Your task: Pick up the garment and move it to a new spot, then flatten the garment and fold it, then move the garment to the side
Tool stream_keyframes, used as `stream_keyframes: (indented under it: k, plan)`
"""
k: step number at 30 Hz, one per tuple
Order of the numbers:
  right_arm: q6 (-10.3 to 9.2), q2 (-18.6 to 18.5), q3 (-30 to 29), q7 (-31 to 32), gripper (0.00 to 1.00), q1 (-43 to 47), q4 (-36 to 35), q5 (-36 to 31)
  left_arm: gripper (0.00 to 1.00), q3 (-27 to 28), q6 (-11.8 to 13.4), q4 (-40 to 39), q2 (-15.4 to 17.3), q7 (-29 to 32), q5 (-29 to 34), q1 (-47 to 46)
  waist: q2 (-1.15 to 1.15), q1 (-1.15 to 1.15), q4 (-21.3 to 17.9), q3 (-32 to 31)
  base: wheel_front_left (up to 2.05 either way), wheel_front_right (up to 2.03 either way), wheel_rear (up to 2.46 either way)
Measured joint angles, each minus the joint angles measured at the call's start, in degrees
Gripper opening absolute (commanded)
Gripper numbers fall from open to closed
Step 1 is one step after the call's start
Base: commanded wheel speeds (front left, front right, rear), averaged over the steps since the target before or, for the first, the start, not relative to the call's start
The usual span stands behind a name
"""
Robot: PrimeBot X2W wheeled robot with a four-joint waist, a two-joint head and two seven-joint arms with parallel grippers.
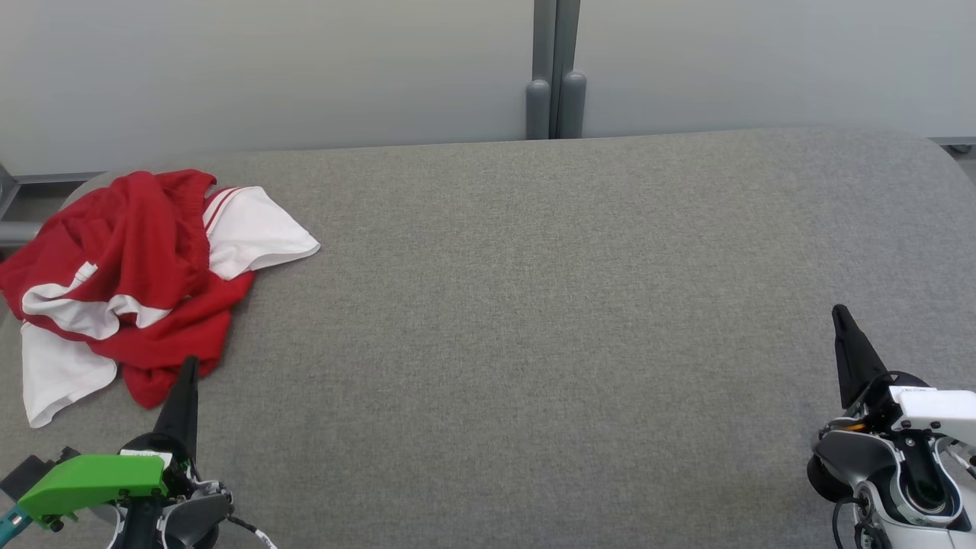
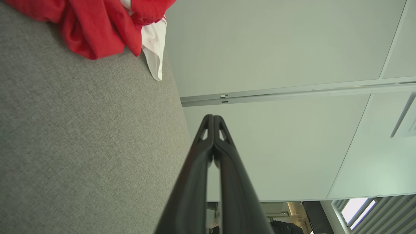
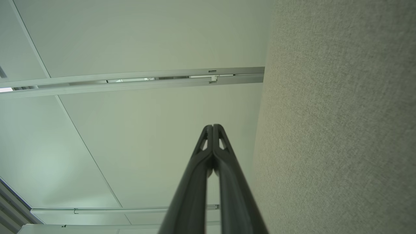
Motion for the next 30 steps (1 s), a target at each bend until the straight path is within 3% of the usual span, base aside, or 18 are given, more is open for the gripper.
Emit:
stream_keyframes:
  k: [26, 27, 30]
  plan:
    - [0.00, 0.0, 0.0, 0.0, 0.00, 0.0, 0.0, 0.0, 0.00, 0.0, 0.0, 0.0, 0.0, 0.0, 0.0, 0.0, 0.00, 0.00, 0.0, 0.0, 0.00, 0.00, 0.00]
    - [-0.03, 0.1, 0.0, 0.0, 1.00, 0.3, 0.3, 0.0, 1.00, 0.0, 0.1, 0.3, -0.1, 0.0, 0.0, 0.2, 0.00, 0.00, 0.0, 0.0, 0.00, 0.00, 0.00]
    - [-0.05, 0.6, 0.2, 0.0, 1.00, 1.4, 1.4, 0.0, 1.00, -0.1, 0.1, 1.5, -0.4, 0.0, 0.0, 1.1, 0.00, 0.00, 0.0, 0.0, 0.00, 0.00, 0.00]
